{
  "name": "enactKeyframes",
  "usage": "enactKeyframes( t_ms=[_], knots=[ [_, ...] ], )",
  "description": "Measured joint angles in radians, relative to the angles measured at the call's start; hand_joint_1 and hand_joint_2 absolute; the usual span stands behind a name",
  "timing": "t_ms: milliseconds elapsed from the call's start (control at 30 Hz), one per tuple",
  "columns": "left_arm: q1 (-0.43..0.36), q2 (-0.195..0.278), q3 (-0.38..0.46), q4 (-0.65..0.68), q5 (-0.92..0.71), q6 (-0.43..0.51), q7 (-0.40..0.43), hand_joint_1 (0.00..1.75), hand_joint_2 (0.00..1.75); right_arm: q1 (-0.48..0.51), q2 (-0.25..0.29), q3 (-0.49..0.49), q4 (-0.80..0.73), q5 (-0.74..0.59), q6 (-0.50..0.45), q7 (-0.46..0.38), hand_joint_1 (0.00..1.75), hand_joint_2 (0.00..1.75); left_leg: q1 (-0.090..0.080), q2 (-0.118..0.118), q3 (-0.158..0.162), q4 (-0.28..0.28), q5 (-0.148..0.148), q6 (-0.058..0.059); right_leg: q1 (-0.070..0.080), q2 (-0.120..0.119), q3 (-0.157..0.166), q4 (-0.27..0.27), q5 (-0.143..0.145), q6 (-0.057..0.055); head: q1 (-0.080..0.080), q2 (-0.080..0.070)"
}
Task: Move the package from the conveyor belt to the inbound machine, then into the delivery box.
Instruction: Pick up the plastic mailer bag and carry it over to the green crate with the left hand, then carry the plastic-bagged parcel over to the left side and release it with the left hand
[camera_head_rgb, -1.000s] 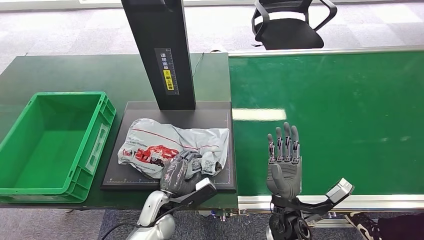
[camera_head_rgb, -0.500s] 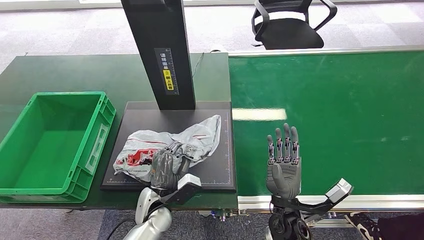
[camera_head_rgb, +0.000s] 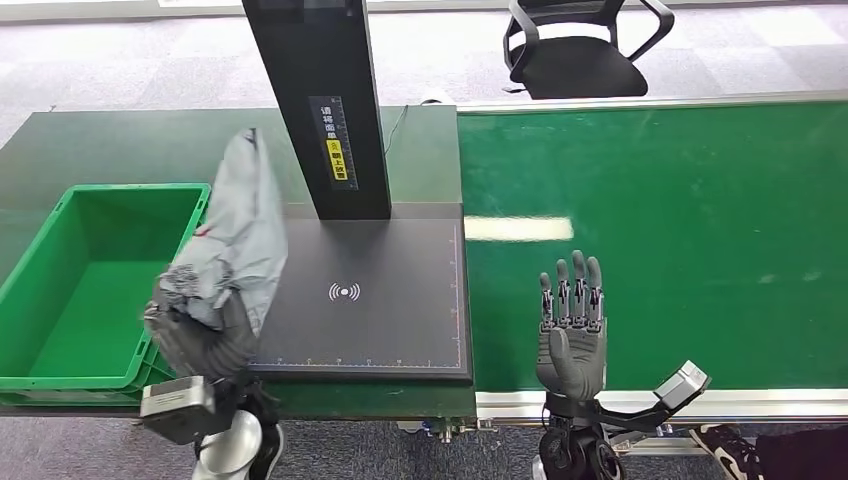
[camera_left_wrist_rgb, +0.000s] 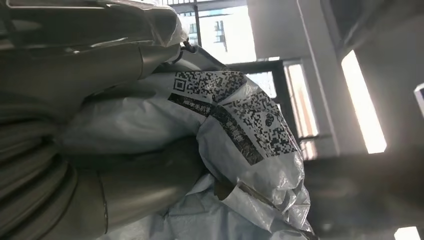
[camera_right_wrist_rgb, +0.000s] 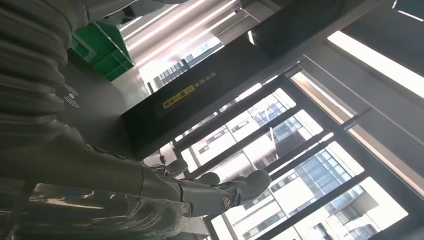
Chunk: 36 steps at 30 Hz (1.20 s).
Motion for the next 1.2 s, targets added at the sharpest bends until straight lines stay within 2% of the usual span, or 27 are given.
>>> enactKeyframes(
  t_ms=[200, 333, 433, 600, 767, 967, 1067, 1100, 1200],
  knots=[
    [0.004, 0.047, 0.027, -0.199, 0.086, -0.004, 0.000, 1.71, 1.75, -0.005, 0.000, -0.007, 0.012, -0.006, 0.009, -0.003, 0.00, 1.75, 0.000, 0.000, 0.000, 0.000, 0.000, 0.000, 0.000, 0.000, 0.001, 0.000, 0.000, 0.000, 0.000, 0.000],
    [-0.008, 0.069, 0.082, -0.228, 0.109, -0.024, 0.000, 1.71, 1.75, -0.020, 0.003, -0.012, 0.023, -0.008, 0.018, 0.006, 0.00, 1.75, 0.000, 0.000, 0.001, 0.000, 0.000, 0.000, 0.000, 0.000, 0.001, 0.000, 0.000, 0.000, 0.000, 0.000],
    [-0.037, 0.079, 0.147, -0.199, 0.135, -0.062, 0.000, 1.71, 1.75, -0.036, 0.005, -0.016, 0.037, -0.008, 0.027, 0.010, 0.00, 1.75, 0.000, -0.001, 0.001, 0.000, 0.001, 0.000, 0.000, 0.000, 0.001, 0.000, 0.000, 0.000, 0.000, 0.000],
    [-0.164, 0.101, 0.293, -0.004, 0.130, -0.157, 0.002, 1.70, 1.75, -0.067, 0.007, -0.018, 0.070, -0.004, 0.043, 0.013, 0.00, 1.75, 0.000, 0.000, 0.001, 0.000, 0.002, 0.000, 0.000, 0.000, 0.001, 0.000, 0.001, 0.000, 0.000, 0.000],
    [-0.327, 0.130, 0.415, 0.261, 0.024, -0.177, 0.029, 1.71, 1.75, -0.079, 0.011, -0.019, 0.093, -0.001, 0.047, 0.013, 0.00, 1.75, 0.000, -0.001, 0.001, 0.000, 0.003, 0.000, 0.000, 0.000, 0.001, 0.001, 0.001, 0.000, 0.000, 0.000],
    [-0.495, 0.161, 0.482, 0.534, -0.061, -0.171, 0.061, 1.70, 1.75, -0.080, 0.014, -0.021, 0.108, 0.000, 0.053, 0.017, 0.00, 1.75, 0.000, 0.000, 0.001, 0.000, 0.003, 0.000, 0.000, 0.000, 0.000, 0.001, 0.001, 0.000, 0.000, 0.000],
    [-0.558, 0.176, 0.490, 0.642, -0.095, -0.161, 0.082, 1.61, 1.75, -0.079, 0.014, -0.022, 0.111, 0.001, 0.057, 0.019, 0.00, 1.75, 0.000, 0.000, 0.000, 0.000, 0.003, 0.000, 0.000, 0.000, 0.000, 0.001, 0.001, 0.000, 0.000, 0.000],
    [-0.574, 0.180, 0.491, 0.672, -0.105, -0.159, 0.087, 1.34, 1.75, -0.079, 0.014, -0.023, 0.112, 0.001, 0.058, 0.020, 0.00, 1.75, 0.000, 0.000, 0.000, 0.000, 0.003, 0.000, 0.000, 0.000, 0.000, 0.001, 0.001, 0.000, 0.000, 0.000],
    [-0.604, 0.190, 0.493, 0.742, -0.125, -0.157, 0.099, 0.17, 1.75, -0.080, 0.014, -0.026, 0.117, 0.002, 0.061, 0.023, 0.00, 1.75, 0.000, 0.000, 0.000, 0.000, 0.003, 0.000, 0.000, 0.000, 0.000, 0.001, 0.001, 0.000, 0.000, 0.000]
  ],
)
